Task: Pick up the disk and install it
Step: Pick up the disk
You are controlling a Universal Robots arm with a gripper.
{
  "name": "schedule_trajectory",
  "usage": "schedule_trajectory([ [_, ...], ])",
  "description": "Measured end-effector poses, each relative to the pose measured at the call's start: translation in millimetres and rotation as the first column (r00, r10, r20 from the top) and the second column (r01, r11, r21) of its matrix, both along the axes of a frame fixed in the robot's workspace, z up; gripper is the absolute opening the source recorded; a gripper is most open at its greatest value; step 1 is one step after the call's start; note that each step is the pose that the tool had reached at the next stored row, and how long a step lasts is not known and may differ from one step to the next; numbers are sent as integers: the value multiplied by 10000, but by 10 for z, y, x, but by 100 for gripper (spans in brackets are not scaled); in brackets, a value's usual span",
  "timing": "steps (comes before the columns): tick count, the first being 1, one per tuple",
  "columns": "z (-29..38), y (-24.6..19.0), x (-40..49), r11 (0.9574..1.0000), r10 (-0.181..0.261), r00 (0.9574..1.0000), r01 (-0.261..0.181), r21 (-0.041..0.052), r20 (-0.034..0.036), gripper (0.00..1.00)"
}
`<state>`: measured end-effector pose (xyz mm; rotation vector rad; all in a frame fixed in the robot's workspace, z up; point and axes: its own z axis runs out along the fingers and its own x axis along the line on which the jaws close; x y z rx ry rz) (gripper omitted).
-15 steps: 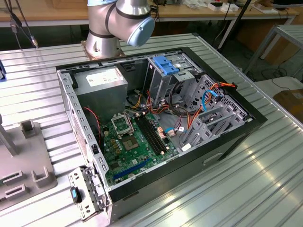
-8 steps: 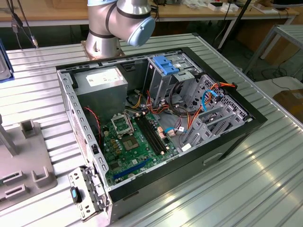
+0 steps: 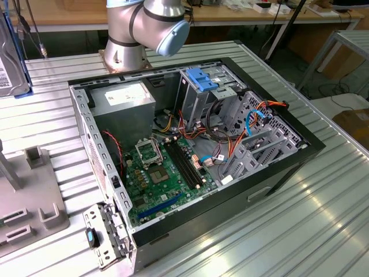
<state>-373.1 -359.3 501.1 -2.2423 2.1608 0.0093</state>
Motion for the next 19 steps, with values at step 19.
schedule_trajectory([
  [19,0,0,201,10000,0,10000,0,0,0,37],
])
